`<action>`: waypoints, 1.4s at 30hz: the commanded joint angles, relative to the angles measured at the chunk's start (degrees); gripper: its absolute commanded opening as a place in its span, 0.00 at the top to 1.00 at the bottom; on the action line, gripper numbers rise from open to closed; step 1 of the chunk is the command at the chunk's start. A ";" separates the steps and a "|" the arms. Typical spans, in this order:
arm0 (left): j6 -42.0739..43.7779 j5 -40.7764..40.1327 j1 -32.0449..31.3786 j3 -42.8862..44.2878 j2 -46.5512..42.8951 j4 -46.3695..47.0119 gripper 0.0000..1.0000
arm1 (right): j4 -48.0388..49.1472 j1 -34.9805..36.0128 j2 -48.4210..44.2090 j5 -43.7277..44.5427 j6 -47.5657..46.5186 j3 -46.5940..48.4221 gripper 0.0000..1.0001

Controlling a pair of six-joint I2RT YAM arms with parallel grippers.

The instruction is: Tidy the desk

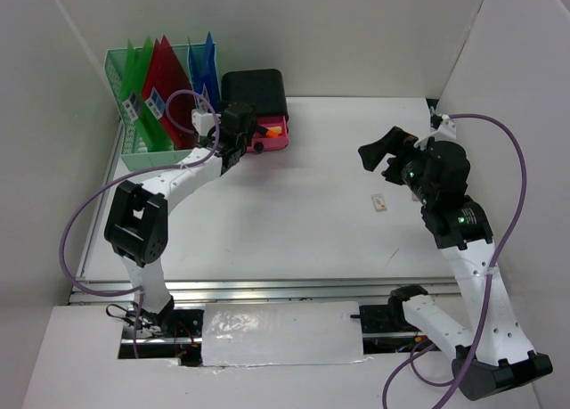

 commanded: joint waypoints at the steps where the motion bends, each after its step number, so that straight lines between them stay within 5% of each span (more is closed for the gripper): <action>1: 1.92 -0.61 -0.02 3.32 -1.50 0.43 0.13 | 2.77 -0.32 -0.23 -0.37 -0.77 -0.41 0.00; 9: 12.97 0.18 -0.19 6.92 -5.89 0.09 0.07 | 6.37 -0.32 4.32 -7.13 -0.16 -2.26 0.00; 14: 30.53 0.71 -0.11 19.92 -8.79 -18.96 0.00 | 15.68 2.22 13.19 -11.53 3.09 -4.81 0.00; 18: 42.41 0.44 -0.11 16.29 -17.02 -25.67 0.01 | 19.46 6.96 23.82 -10.05 5.20 -2.61 0.02; 23: 54.90 2.91 0.42 7.12 -27.76 -34.25 0.00 | 24.14 13.90 35.87 -10.05 8.28 3.00 0.25; 24: 57.01 4.82 0.60 2.58 -31.95 -34.20 0.00 | 24.65 14.44 37.54 -8.56 9.07 3.45 0.36; 25: 58.94 5.63 0.86 0.62 -34.17 -34.98 0.00 | 29.70 14.70 37.56 -8.81 12.12 1.54 0.76; 26: 58.96 5.63 0.95 -3.31 -38.37 -38.29 0.00 | 32.80 15.40 37.65 -8.90 13.80 0.13 0.96; 27: 59.92 5.81 1.04 -5.44 -40.59 -38.76 0.00 | 34.83 15.76 38.08 -8.90 15.30 -0.67 1.00; 34: 70.03 2.23 1.12 -15.73 -55.97 -43.51 0.01 | 39.15 18.05 57.75 -9.34 23.21 9.16 1.00; 42: 70.74 0.89 1.12 -29.10 -68.29 -38.51 0.01 | 39.78 17.70 65.85 -10.13 22.26 20.75 1.00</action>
